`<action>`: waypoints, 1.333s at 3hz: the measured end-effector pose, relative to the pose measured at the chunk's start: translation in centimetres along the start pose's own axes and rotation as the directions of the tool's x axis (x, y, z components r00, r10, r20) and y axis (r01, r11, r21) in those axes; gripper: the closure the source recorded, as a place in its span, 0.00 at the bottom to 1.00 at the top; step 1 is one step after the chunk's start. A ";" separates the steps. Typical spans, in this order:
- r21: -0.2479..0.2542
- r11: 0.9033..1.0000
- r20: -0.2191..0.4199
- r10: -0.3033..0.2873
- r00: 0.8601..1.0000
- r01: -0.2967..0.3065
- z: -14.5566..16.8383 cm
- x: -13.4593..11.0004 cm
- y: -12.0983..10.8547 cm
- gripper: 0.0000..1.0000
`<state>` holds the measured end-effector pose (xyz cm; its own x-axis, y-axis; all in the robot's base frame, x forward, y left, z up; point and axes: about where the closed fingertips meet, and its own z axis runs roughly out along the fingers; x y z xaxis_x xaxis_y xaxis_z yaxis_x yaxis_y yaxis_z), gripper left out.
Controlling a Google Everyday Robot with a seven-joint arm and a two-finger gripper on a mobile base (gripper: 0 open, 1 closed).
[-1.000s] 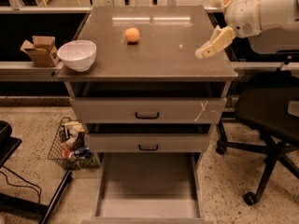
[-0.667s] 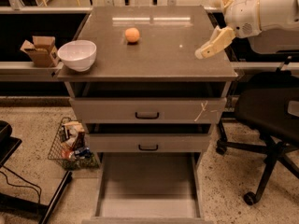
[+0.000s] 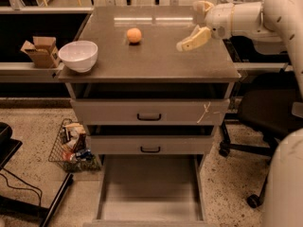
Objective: Place orange into bottom drawer
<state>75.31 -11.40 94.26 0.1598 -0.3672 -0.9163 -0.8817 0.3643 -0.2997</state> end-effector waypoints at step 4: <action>0.095 0.974 -0.133 0.215 0.967 -0.204 16.9 3.4 -5.0 0.00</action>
Offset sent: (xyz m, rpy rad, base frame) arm 0.1332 0.0842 -0.0314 -0.0398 0.1760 -0.2418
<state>87.73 -0.02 88.20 -0.0943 -0.3910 -0.9156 -0.8495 0.5111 -0.1308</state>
